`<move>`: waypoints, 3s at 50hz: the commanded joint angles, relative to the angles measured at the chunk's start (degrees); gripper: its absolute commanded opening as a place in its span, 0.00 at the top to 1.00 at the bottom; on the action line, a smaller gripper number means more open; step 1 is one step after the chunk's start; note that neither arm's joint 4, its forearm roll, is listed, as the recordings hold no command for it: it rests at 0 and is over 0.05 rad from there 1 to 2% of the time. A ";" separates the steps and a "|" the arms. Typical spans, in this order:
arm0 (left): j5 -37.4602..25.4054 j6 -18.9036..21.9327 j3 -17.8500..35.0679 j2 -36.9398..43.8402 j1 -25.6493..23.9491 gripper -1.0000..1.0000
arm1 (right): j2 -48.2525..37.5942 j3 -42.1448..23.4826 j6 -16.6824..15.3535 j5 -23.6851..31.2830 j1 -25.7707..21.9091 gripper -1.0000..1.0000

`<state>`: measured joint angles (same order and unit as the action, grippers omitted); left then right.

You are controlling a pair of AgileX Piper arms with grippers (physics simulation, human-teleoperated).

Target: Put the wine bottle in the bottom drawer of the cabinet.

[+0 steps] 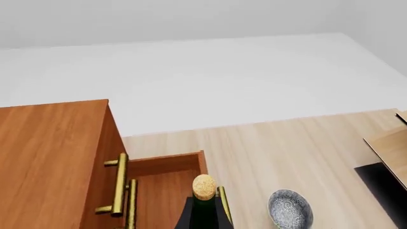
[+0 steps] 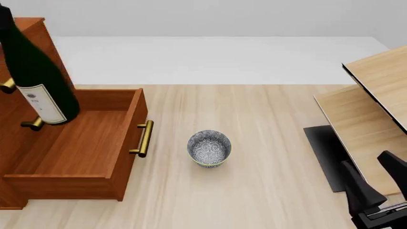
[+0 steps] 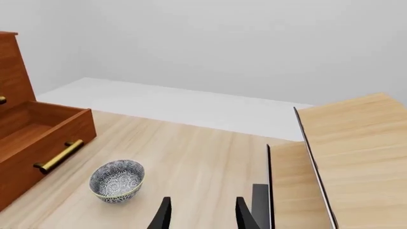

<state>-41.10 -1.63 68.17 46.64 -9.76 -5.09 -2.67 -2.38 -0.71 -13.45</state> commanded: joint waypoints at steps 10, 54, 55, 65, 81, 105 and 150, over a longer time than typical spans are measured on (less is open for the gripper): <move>-0.26 -0.25 -6.45 -3.24 -0.83 1.00 | 0.30 0.17 -0.10 0.45 -0.14 0.00; 3.09 -0.22 -14.05 -2.98 0.51 1.00 | -0.26 0.41 -0.05 0.06 -0.08 0.00; 3.15 -0.27 -14.10 -2.95 0.47 1.00 | -0.27 0.42 0.04 0.07 -0.04 0.00; 4.15 -1.01 -14.93 -2.84 -0.13 1.00 | -0.16 0.27 -0.01 0.27 -0.03 0.00; 5.56 -0.80 -16.69 -2.61 0.08 1.00 | -0.15 0.36 0.01 0.39 -0.08 0.00; -4.18 -0.02 -8.47 7.01 0.09 1.00 | -4.16 1.21 0.12 -3.17 -1.73 0.00; -7.79 -0.54 5.54 28.05 1.39 1.00 | -7.39 2.34 -0.17 -4.77 -2.34 0.00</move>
<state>-48.20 -0.95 71.47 71.51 -7.86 -12.47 -0.46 -2.53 -5.64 -15.73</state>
